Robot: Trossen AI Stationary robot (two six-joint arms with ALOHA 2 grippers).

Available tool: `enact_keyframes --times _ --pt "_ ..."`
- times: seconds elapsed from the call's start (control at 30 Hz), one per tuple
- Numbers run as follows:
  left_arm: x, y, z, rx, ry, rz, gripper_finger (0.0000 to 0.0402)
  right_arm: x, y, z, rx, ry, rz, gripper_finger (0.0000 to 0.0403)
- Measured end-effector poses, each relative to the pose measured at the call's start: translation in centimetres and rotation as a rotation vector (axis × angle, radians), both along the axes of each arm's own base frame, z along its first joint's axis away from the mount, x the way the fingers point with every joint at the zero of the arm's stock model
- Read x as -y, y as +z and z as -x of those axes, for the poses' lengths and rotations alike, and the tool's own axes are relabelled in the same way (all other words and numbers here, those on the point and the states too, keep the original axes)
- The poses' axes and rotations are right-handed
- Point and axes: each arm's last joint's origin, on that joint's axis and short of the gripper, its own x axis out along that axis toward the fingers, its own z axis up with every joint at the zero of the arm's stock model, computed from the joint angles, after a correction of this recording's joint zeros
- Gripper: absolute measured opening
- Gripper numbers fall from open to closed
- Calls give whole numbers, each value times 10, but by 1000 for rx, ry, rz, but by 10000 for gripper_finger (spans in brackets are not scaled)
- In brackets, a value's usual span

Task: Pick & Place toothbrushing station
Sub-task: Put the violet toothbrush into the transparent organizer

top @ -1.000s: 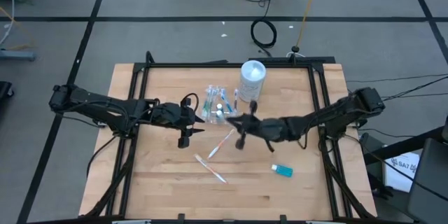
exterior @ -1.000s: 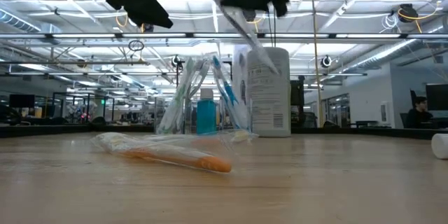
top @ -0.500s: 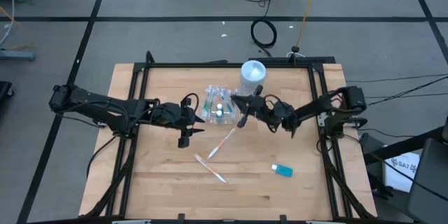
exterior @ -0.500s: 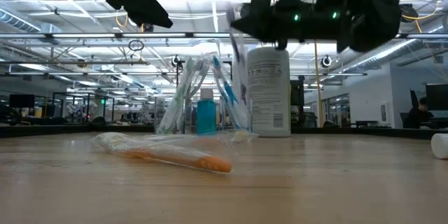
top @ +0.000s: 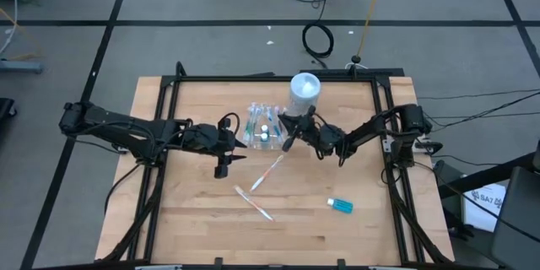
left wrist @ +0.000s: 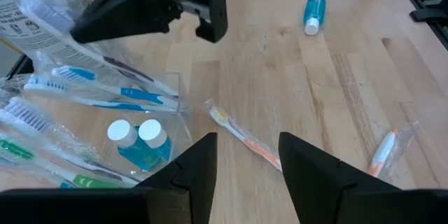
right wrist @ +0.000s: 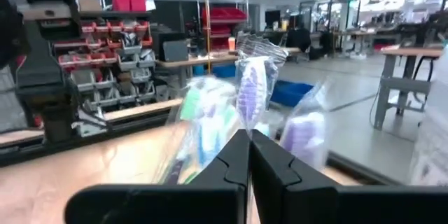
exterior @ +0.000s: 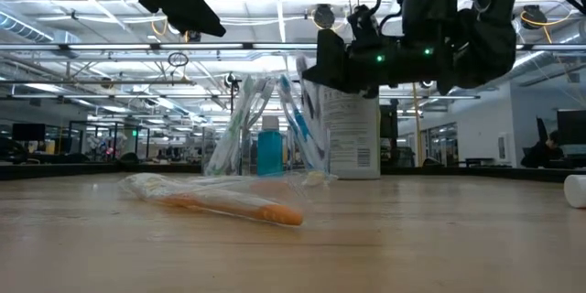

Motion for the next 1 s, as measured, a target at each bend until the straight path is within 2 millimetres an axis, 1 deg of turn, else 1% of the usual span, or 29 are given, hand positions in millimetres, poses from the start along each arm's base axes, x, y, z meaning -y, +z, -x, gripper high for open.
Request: enact_keyframes --times 0.13,0.3,0.4,0.7,0.83,0.93,1.0 --pt "0 0 0 0 -1 -1 159 -6 -8 -1 -74 19 -14 0" --pt "0 0 0 0 0 0 159 -15 -13 -2 -125 43 -34 0" --pt "0 0 0 0 -1 0 159 -19 -13 -2 -141 55 -10 0" --pt "0 0 0 1 14 21 159 -19 -11 -2 -147 57 10 1" --pt "0 0 0 1 17 26 159 -19 -12 -2 -156 58 16 22" --pt "0 0 0 1 18 27 159 -19 -11 -1 -164 57 32 50" --pt "0 0 0 1 18 27 159 -19 -8 -1 -158 57 37 74"
